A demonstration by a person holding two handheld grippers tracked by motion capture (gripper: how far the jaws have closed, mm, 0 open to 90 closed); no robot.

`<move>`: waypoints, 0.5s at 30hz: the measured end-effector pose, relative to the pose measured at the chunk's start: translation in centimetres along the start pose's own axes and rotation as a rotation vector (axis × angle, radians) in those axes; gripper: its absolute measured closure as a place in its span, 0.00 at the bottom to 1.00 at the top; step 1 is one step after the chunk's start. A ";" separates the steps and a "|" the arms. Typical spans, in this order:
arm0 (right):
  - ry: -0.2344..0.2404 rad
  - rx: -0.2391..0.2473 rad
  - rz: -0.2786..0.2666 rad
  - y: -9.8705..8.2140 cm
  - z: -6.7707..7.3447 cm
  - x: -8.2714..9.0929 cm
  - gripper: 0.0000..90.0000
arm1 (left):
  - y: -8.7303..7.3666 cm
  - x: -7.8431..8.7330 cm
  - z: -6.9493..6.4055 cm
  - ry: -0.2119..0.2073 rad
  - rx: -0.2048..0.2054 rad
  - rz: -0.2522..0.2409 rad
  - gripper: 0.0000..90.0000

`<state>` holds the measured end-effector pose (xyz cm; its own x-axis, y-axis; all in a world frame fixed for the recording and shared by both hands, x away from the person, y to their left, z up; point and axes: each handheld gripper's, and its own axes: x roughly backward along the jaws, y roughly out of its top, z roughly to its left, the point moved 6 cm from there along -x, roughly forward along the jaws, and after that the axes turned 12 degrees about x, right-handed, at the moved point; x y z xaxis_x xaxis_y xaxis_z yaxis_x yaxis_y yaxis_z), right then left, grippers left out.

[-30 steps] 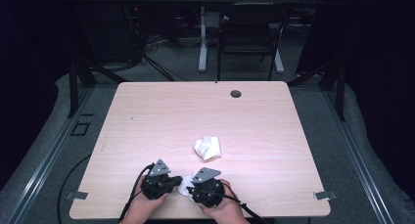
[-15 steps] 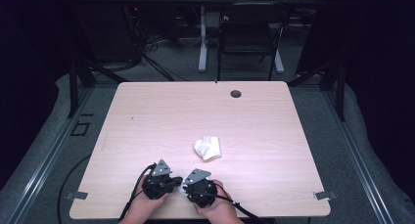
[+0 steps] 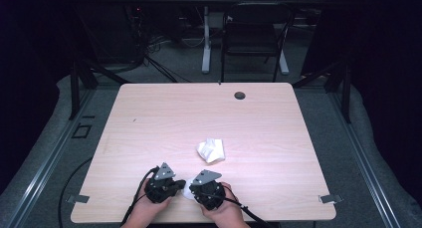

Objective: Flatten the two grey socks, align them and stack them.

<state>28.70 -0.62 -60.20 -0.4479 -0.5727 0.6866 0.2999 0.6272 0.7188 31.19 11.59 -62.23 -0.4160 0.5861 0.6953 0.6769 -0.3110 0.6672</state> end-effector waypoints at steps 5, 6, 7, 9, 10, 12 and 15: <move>-0.008 0.001 -0.013 -0.1 -0.5 1.1 0.99 | 0.0 0.0 0.0 0.001 0.002 -0.002 0.99; -0.010 -0.003 -0.028 -0.1 -0.6 1.3 0.99 | 0.0 0.0 0.0 0.001 0.004 -0.003 0.99; -0.013 -0.002 -0.022 -0.2 -0.8 1.7 0.99 | 0.0 0.0 0.0 0.000 0.004 -0.001 0.99; -0.024 -0.011 -0.039 -0.4 -1.4 2.7 0.99 | 0.0 0.0 -0.1 -0.001 0.011 -0.002 0.99; -0.028 -0.012 -0.041 -0.5 -1.6 3.1 0.99 | 0.0 0.0 0.0 0.001 0.007 -0.002 0.99; -0.030 -0.021 -0.047 -0.6 -1.8 3.4 0.99 | 0.0 0.0 0.0 0.003 0.006 -0.003 0.99; -0.034 -0.035 -0.052 -1.4 -2.8 4.6 0.99 | 0.0 0.0 -0.1 0.007 0.002 0.000 0.98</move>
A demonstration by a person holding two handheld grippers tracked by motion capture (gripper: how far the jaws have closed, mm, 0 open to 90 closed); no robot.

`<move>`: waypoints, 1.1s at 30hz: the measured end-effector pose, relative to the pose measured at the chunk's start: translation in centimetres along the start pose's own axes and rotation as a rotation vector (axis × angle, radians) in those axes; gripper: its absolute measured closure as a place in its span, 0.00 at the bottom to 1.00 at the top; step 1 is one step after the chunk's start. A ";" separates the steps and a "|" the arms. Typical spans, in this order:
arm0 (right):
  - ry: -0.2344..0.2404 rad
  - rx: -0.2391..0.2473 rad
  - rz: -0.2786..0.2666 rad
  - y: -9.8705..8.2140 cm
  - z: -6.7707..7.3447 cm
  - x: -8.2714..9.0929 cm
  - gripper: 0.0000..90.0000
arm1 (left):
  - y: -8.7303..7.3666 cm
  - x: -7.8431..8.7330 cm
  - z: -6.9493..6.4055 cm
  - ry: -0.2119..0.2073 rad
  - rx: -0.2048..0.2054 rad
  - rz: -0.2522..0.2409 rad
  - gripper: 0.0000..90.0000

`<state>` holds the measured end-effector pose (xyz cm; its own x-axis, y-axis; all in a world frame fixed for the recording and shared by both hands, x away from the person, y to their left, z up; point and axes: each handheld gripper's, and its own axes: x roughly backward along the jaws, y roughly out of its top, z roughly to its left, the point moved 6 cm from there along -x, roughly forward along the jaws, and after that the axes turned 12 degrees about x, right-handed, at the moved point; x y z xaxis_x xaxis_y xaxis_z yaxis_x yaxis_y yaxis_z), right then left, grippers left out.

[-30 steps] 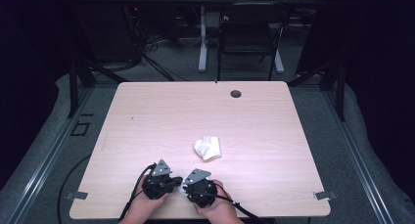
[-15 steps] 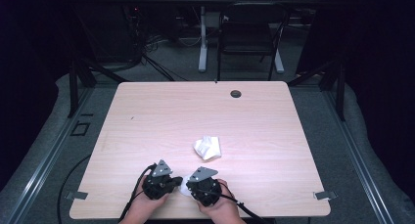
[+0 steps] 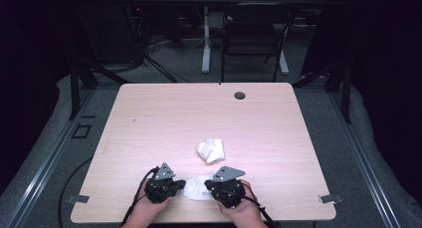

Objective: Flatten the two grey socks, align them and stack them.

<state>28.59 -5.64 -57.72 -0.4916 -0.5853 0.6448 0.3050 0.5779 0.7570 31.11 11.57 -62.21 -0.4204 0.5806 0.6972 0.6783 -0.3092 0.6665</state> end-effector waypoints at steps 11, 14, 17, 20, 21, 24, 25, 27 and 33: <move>-0.034 -0.025 0.011 -1.5 -1.9 2.0 0.99 | 0.0 0.0 0.0 0.001 0.000 0.000 0.98; -0.048 -0.029 0.022 -2.0 -2.5 2.6 0.99 | 0.0 0.0 0.0 0.001 0.001 0.000 0.98; -0.054 -0.038 0.028 -2.4 -2.7 2.7 0.99 | 0.0 0.0 0.0 0.001 0.002 0.001 0.98; -0.070 -0.056 0.058 -3.5 -3.4 2.9 1.00 | 0.0 0.0 0.0 0.002 0.003 -0.003 0.98; -0.070 -0.056 0.058 -3.5 -3.4 2.9 1.00 | 0.0 0.0 0.0 0.002 0.003 -0.003 0.98; -0.079 -0.081 0.072 -4.5 -4.1 2.9 1.00 | 0.0 0.0 0.1 0.000 0.005 0.000 0.98; -0.080 -0.091 0.075 -4.8 -4.2 2.9 1.00 | 0.0 0.0 0.2 0.003 0.005 0.000 0.98; -0.080 -0.094 0.083 -5.0 -4.3 2.9 1.00 | 0.0 0.0 0.2 0.001 0.005 0.001 0.98; -0.098 -0.127 0.114 -6.0 -4.8 2.5 0.97 | 0.0 0.0 0.2 -0.004 0.003 0.002 0.97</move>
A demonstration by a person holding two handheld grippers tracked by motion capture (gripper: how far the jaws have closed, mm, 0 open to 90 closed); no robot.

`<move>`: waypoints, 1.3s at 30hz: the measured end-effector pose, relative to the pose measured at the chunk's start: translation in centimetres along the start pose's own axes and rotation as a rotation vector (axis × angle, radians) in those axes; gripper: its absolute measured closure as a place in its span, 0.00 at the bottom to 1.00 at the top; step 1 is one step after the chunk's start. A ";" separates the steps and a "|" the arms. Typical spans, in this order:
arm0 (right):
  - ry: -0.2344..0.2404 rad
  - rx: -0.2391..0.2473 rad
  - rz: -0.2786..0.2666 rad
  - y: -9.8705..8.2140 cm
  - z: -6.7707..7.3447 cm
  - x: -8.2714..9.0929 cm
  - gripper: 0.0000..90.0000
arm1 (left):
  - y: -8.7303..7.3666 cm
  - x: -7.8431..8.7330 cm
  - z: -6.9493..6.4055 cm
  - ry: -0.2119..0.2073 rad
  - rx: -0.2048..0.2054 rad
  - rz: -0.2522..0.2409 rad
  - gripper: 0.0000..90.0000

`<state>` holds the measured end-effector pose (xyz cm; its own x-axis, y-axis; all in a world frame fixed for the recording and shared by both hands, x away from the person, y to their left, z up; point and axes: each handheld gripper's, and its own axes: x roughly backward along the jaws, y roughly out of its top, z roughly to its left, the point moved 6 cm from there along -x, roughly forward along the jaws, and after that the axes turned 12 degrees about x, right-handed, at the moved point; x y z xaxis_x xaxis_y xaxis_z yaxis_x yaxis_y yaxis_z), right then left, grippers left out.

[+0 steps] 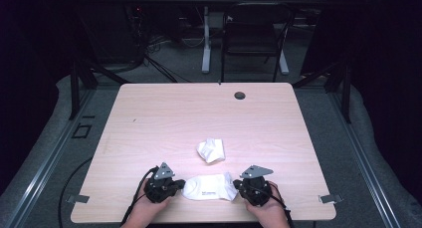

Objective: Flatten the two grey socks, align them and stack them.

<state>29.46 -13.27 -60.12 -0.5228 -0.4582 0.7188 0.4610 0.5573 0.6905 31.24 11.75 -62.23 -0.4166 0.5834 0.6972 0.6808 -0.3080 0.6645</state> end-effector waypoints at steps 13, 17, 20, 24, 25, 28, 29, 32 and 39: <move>0.021 0.037 -0.107 1.6 1.0 0.6 0.93 | 0.6 0.6 -0.8 -0.046 0.008 -0.036 0.95; 0.033 0.066 -0.044 1.2 1.4 -0.6 0.93 | 0.2 0.1 -1.5 -0.074 -0.016 -0.009 0.94; 0.038 0.057 -0.014 0.7 1.2 -1.3 0.93 | 0.0 -0.3 -1.7 -0.068 -0.038 0.010 0.94; 0.027 0.045 0.023 0.2 0.7 -1.6 0.93 | -0.1 -0.3 -1.5 -0.065 -0.024 0.020 0.94; 0.024 0.040 0.033 -0.1 0.6 -1.7 0.93 | -0.1 -0.3 -1.5 -0.063 -0.021 0.019 0.94; 0.030 0.030 0.043 -0.3 0.5 -1.8 0.93 | -0.1 -0.3 -1.2 -0.064 -0.008 0.021 0.95; 0.035 0.021 0.043 -0.3 0.5 -1.8 0.93 | -0.1 -0.2 -1.1 -0.064 0.004 0.024 0.95; 0.045 0.023 0.036 -0.3 0.8 -1.9 0.94 | -0.1 -0.1 -1.0 -0.062 0.011 0.025 0.95; 0.056 0.044 0.043 -0.2 1.5 -2.0 0.94 | -0.4 0.4 -0.7 -0.046 0.037 0.029 0.95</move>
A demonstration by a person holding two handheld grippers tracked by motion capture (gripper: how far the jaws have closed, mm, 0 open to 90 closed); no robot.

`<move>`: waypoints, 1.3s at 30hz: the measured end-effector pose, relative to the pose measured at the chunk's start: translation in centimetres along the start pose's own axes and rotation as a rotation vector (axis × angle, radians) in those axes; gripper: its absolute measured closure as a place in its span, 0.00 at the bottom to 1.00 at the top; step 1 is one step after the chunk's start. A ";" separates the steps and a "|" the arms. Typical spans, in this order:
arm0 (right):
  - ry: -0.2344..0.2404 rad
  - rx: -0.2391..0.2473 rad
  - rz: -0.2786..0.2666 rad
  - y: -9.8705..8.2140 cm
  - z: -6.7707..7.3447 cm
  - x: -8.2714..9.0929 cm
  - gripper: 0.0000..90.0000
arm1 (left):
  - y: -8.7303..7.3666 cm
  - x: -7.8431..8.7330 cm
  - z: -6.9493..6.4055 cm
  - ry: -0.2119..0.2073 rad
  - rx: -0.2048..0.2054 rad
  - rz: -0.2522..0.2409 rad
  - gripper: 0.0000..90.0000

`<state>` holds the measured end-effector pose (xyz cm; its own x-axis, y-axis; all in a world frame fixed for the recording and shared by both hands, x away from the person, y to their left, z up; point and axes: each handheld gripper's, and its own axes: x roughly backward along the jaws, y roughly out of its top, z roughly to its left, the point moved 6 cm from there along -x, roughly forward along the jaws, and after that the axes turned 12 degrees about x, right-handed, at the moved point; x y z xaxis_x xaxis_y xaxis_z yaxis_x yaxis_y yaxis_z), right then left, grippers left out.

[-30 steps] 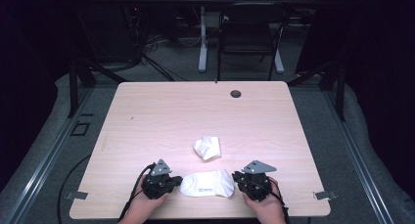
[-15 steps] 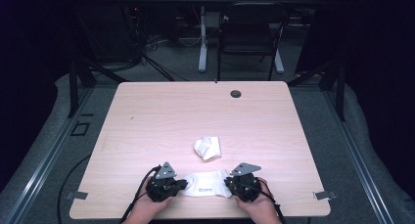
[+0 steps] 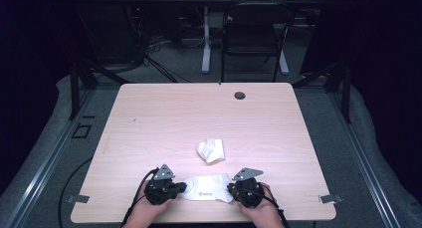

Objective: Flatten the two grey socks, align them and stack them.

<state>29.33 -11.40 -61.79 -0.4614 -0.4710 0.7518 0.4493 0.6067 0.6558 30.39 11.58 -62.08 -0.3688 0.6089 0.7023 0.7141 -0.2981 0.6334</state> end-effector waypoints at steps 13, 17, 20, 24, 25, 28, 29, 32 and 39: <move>-0.009 -0.005 -0.038 0.3 0.2 0.4 0.87 | 0.1 0.4 -0.1 -0.011 -0.006 -0.011 0.89; -0.022 -0.011 -0.063 0.7 0.0 0.9 0.80 | 0.4 0.8 0.0 -0.015 0.003 -0.040 0.84; -0.014 -0.047 -0.086 1.2 -0.6 1.2 0.75 | 0.7 1.1 0.5 0.005 0.011 -0.055 0.78; -0.007 -0.052 -0.101 1.7 -1.1 1.4 0.70 | 0.9 1.4 1.1 0.025 0.029 -0.075 0.73; -0.007 -0.052 -0.101 1.7 -1.1 1.4 0.70 | 0.9 1.4 1.1 0.025 0.029 -0.075 0.72; 0.016 -0.060 -0.140 2.3 -1.2 1.5 0.64 | 1.0 1.6 1.6 0.027 0.043 -0.079 0.70; 0.020 -0.054 -0.152 2.8 -1.3 1.4 0.62 | 1.0 1.6 1.7 0.032 0.038 -0.079 0.69; 0.024 -0.057 -0.185 3.6 -1.5 1.1 0.58 | 1.0 1.6 1.8 0.039 0.043 -0.080 0.69; 0.031 -0.081 -0.199 5.1 -2.0 0.2 0.54 | 1.1 1.7 2.2 0.048 0.045 -0.084 0.68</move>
<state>33.06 -9.62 -58.15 -0.5238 -0.5965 0.6081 0.4123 0.4472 0.7938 31.83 13.90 -60.85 -0.4559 0.5944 0.6625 0.7048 -0.2134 0.6765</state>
